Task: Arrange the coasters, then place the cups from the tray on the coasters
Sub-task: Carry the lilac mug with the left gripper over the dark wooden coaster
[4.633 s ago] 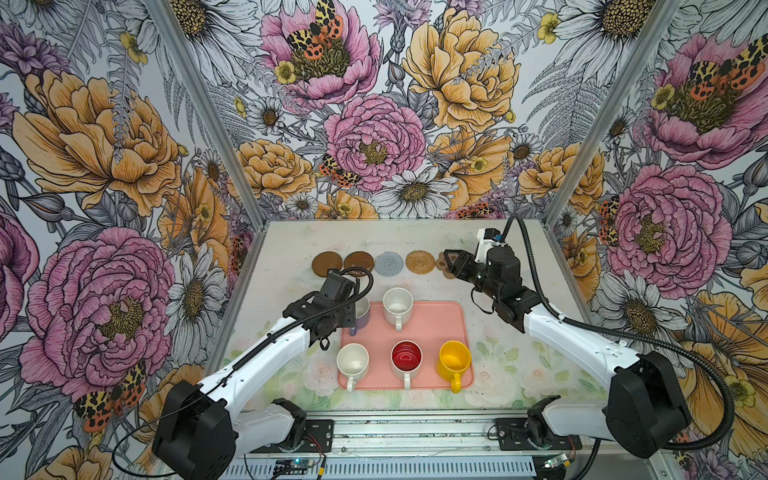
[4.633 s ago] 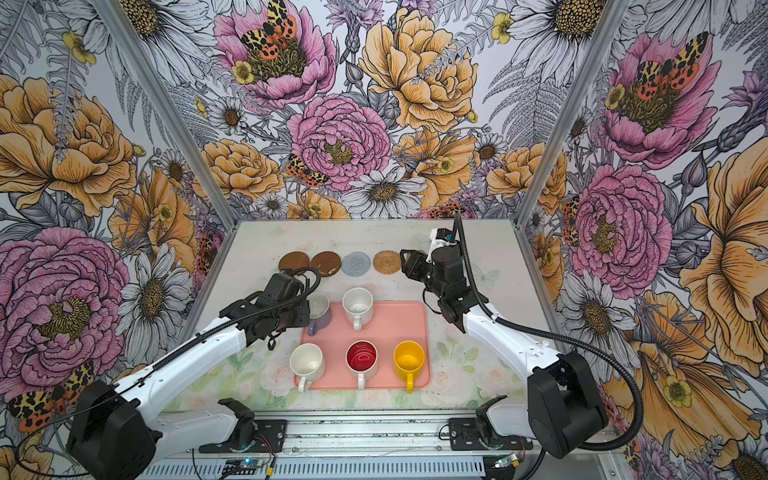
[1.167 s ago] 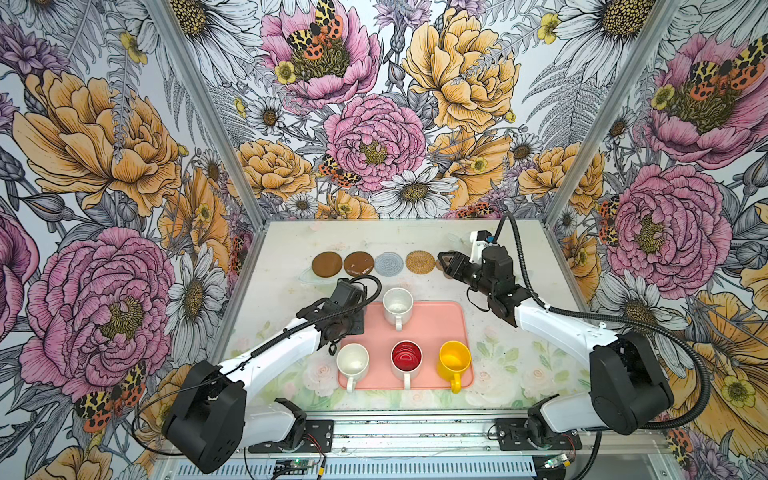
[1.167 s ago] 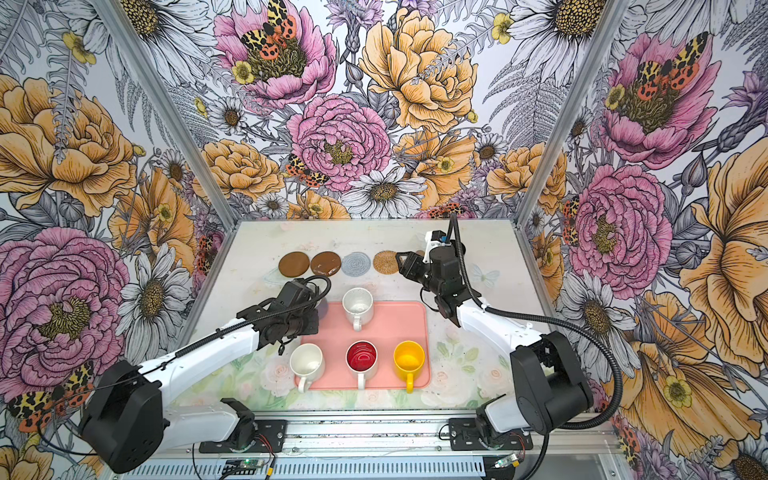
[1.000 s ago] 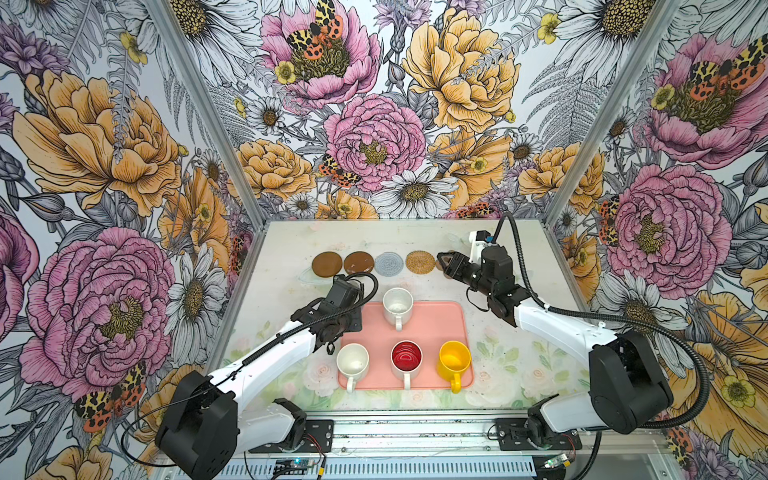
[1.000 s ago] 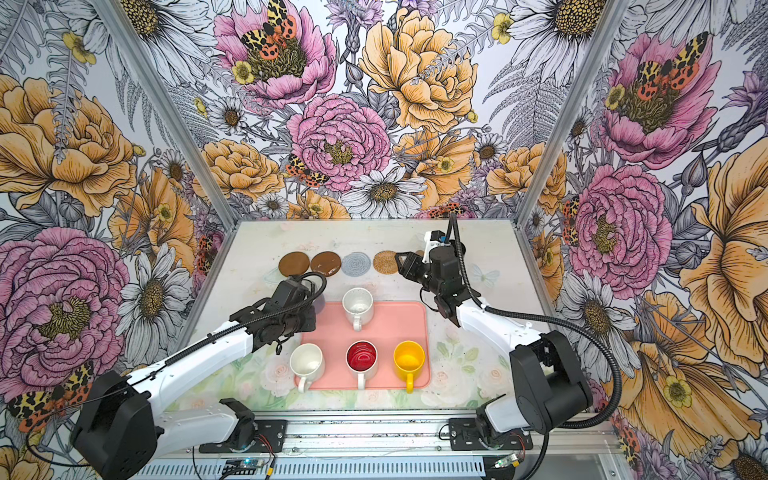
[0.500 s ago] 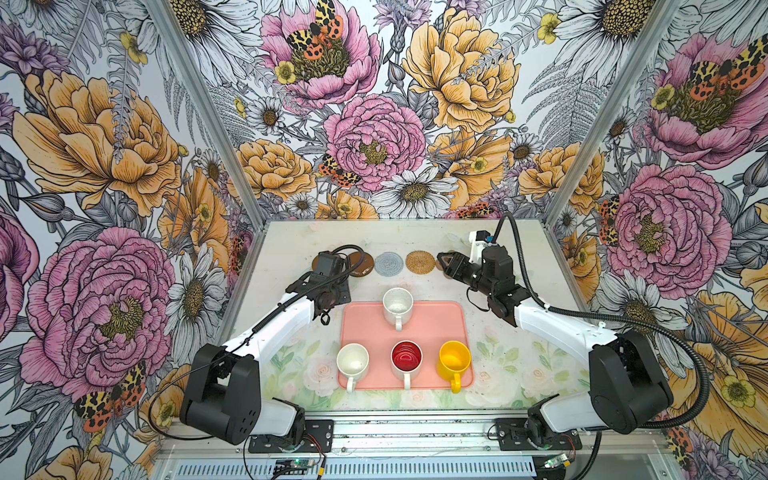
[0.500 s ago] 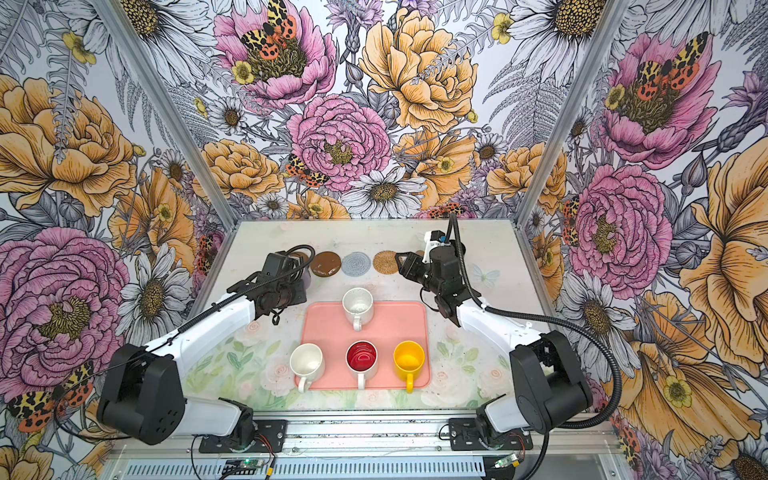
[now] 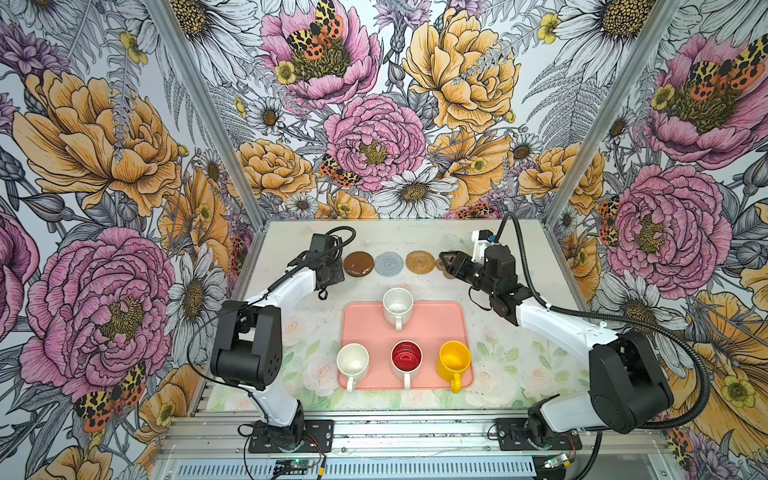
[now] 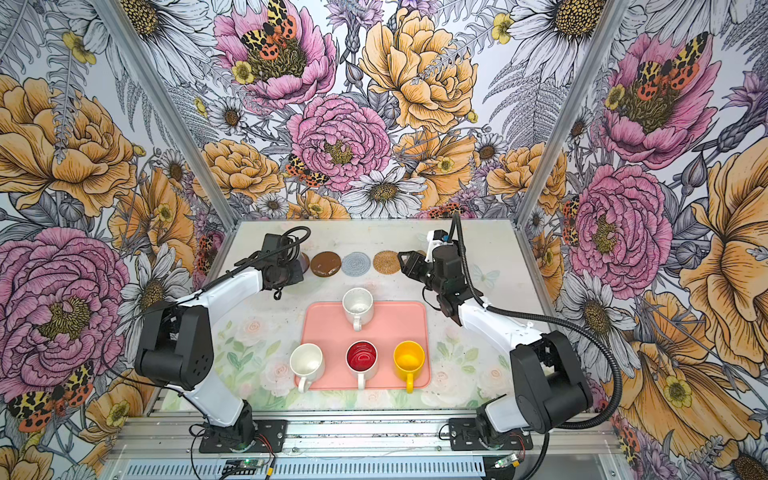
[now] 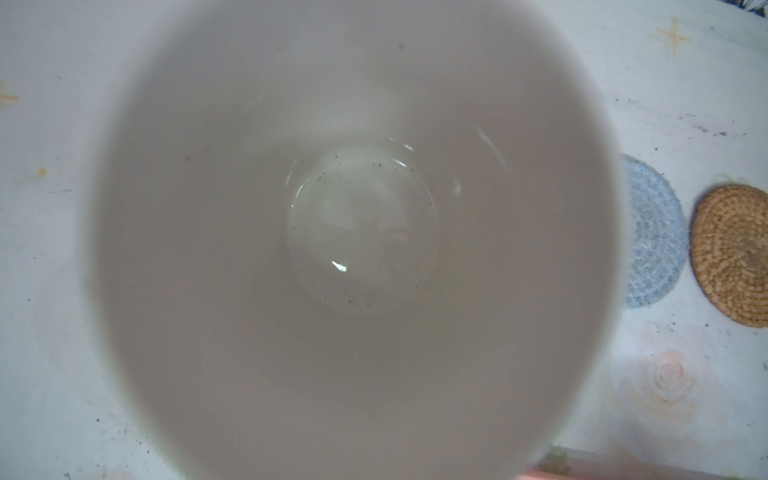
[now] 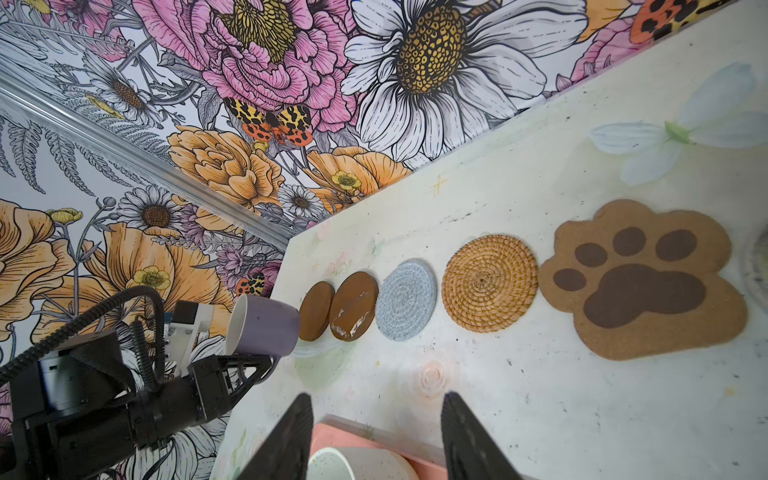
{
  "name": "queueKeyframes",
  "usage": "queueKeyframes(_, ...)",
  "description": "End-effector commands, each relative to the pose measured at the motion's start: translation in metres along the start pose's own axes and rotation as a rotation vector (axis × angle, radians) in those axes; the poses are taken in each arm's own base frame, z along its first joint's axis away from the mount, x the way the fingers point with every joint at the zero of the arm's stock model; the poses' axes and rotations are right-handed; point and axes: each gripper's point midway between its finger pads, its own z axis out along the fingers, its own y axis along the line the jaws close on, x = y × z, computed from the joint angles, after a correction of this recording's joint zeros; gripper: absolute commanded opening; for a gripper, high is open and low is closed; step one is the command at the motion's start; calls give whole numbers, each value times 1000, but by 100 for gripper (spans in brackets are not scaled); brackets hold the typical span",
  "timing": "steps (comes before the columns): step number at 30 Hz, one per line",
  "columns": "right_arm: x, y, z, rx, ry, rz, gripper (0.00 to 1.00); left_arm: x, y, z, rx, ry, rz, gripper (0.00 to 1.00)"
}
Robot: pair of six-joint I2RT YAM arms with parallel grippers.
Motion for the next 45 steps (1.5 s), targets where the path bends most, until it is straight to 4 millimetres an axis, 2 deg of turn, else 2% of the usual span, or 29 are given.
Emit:
queueKeyframes(1,-9,5,-4,-20,-26,-9,52,-48,-2,-6,11,-134,-5,0)
queueKeyframes(11,-11,-2,-8,-6,-30,-5,52,-59,4,17,-15,-124,-16,0)
queueKeyframes(12,-11,-2,-8,-5,-32,-4,52,-52,7,29,-27,-96,-12,0)
queueKeyframes(22,-11,-3,-8,-5,-27,-2,52,-50,12,47,-56,-76,-4,0)
queueKeyframes(29,-11,-5,-7,0,-25,-2,52,-49,14,52,-69,-71,-7,0)
queueKeyframes(45,-9,-6,1,-4,-4,3,52,-63,3,49,-25,-89,-13,0)
